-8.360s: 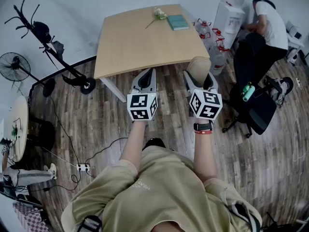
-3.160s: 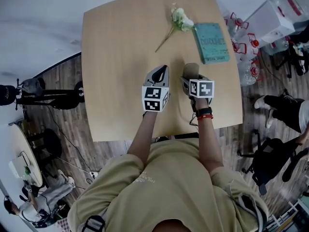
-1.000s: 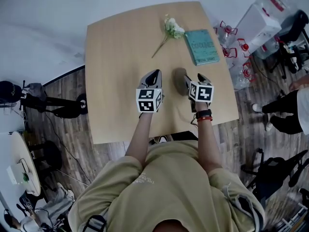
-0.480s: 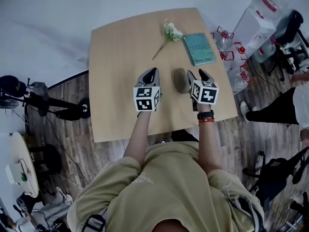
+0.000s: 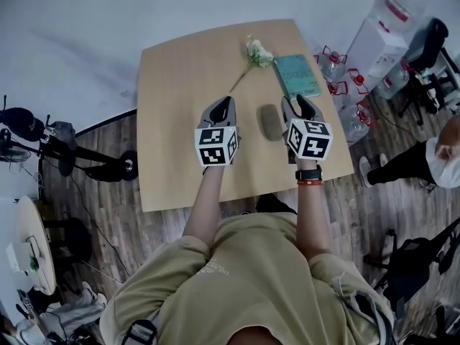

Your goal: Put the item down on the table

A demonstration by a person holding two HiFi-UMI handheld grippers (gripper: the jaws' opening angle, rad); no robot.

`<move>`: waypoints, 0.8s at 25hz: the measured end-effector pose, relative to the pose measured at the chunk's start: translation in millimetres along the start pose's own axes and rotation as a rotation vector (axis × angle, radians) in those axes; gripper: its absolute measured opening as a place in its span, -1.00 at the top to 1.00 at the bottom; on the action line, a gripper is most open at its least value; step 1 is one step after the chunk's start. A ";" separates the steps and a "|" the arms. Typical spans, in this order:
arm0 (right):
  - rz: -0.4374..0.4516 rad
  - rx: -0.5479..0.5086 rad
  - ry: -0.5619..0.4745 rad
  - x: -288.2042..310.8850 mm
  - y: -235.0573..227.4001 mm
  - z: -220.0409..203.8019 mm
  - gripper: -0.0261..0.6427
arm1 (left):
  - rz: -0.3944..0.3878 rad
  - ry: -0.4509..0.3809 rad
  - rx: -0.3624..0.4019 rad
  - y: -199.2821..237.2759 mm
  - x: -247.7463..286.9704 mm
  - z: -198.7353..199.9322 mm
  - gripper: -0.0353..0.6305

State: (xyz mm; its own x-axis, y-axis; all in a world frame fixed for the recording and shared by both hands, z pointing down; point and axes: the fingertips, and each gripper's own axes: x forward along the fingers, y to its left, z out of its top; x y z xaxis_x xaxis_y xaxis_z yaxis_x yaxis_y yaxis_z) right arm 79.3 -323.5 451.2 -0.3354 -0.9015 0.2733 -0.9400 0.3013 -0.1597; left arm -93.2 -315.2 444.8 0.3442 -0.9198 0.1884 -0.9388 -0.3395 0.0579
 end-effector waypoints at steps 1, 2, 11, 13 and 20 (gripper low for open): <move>-0.001 -0.008 -0.014 -3.2 2.1 5.1 0.38 | 0.007 -0.012 0.011 -0.3 -3.0 4.6 0.82; 0.000 -0.015 -0.027 -6.5 4.2 10.0 0.40 | 0.012 -0.024 0.020 -0.7 -5.9 9.3 0.82; 0.036 -0.053 -0.094 -23.5 26.7 33.7 0.60 | 0.029 -0.082 0.040 -2.4 -21.1 34.6 0.82; 0.031 -0.055 -0.101 -25.7 29.0 35.0 0.65 | 0.030 -0.085 0.043 -3.2 -23.5 35.0 0.82; 0.004 -0.046 -0.116 -31.6 25.1 33.5 0.81 | 0.038 -0.108 0.039 -4.7 -32.6 39.0 0.82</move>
State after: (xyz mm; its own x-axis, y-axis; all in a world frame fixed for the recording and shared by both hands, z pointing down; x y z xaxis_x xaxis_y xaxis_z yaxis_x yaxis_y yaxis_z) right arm 68.4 -297.8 406.7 -0.3320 -0.9295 0.1606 -0.9416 0.3162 -0.1159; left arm -99.6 -291.3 400.1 0.3094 -0.9473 0.0829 -0.9509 -0.3093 0.0145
